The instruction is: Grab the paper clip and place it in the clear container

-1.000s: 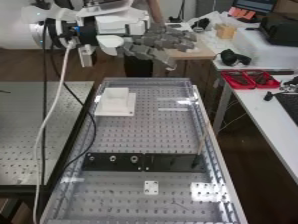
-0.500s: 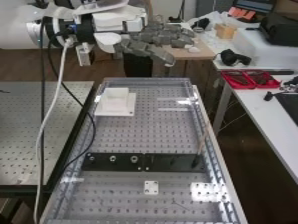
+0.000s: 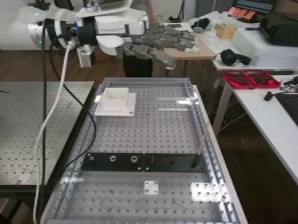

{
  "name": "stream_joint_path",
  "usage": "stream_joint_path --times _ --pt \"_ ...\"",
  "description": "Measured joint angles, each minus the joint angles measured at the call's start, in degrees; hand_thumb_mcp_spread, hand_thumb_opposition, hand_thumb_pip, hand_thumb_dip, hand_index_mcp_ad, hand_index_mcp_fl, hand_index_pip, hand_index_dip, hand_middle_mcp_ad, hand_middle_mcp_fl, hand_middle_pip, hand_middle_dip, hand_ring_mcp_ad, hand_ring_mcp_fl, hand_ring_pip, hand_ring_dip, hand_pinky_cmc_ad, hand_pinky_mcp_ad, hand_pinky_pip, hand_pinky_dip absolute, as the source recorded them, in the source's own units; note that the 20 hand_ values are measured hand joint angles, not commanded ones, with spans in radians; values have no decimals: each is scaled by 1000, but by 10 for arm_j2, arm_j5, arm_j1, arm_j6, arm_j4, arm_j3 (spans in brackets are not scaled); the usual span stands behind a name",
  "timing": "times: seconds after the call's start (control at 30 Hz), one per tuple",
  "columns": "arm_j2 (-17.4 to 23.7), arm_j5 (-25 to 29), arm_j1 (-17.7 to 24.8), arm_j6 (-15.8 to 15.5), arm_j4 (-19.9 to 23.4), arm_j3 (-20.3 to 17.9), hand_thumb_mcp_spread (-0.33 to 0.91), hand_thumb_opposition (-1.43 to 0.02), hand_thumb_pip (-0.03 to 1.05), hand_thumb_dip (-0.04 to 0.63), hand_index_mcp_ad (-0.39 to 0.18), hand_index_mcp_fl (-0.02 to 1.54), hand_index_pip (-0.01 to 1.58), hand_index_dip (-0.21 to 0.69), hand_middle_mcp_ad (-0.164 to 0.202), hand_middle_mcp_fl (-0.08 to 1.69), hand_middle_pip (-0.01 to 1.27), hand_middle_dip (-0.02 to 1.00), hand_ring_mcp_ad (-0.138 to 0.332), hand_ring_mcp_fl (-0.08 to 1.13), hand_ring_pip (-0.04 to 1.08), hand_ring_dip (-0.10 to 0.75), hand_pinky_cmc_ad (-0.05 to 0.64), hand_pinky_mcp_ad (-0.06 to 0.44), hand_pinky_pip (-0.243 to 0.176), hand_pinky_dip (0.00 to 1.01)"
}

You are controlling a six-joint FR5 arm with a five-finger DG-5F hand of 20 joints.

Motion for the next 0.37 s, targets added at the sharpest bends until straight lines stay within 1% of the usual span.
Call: stream_joint_path --times 0.37 --pt "9 2 0 -5 5 -7 354 -791 545 271 -155 187 201 180 82 -14 127 188 127 5 89 119 360 295 -89 450"
